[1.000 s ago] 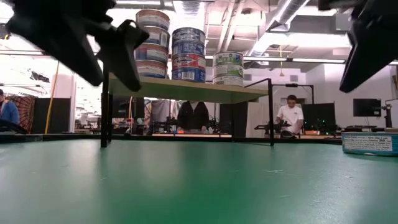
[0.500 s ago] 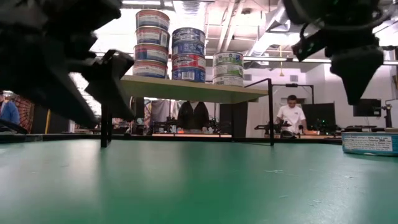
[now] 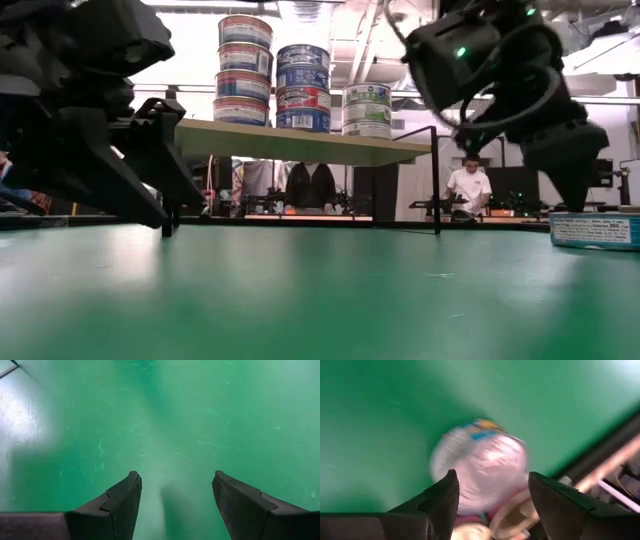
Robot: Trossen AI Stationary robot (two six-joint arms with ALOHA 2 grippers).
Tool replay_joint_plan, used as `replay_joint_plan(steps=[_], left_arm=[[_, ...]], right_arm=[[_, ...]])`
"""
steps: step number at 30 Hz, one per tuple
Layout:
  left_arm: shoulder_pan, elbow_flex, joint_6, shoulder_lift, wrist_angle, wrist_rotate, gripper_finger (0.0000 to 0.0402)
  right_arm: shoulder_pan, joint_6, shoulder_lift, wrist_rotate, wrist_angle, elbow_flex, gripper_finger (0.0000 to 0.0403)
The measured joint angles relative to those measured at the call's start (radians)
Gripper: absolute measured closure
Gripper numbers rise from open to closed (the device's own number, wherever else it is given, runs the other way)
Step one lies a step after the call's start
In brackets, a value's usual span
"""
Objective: Stack canned seafood by type on shelf
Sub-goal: Stack the yellow blue tuna can on top of the blue tuna can on the shelf
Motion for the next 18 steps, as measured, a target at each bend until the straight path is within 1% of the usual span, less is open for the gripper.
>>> replay_joint_plan(steps=[5, 10, 13, 18], left_arm=[[-0.003, 0.0, -0.008, -0.018, -0.027, -0.03, 0.0166], [-0.002, 0.0, -0.022, -0.058, -0.053, -0.098, 0.0166], [-0.002, 0.0, -0.025, -0.081, -0.063, -0.102, 0.0166], [-0.011, 0.001, -0.06, -0.091, -0.097, -0.099, 0.0166]], right_arm=[[0.001, -0.057, 0.053, -0.06, 0.173, 0.018, 0.0127], [0.031, -0.147, 0.056, -0.057, 0.38, 0.128, 0.0127], [0.049, -0.183, 0.049, -0.03, 0.359, 0.184, 0.0127], [0.048, -0.148, 0.017, 0.02, 0.346, 0.204, 0.0127]])
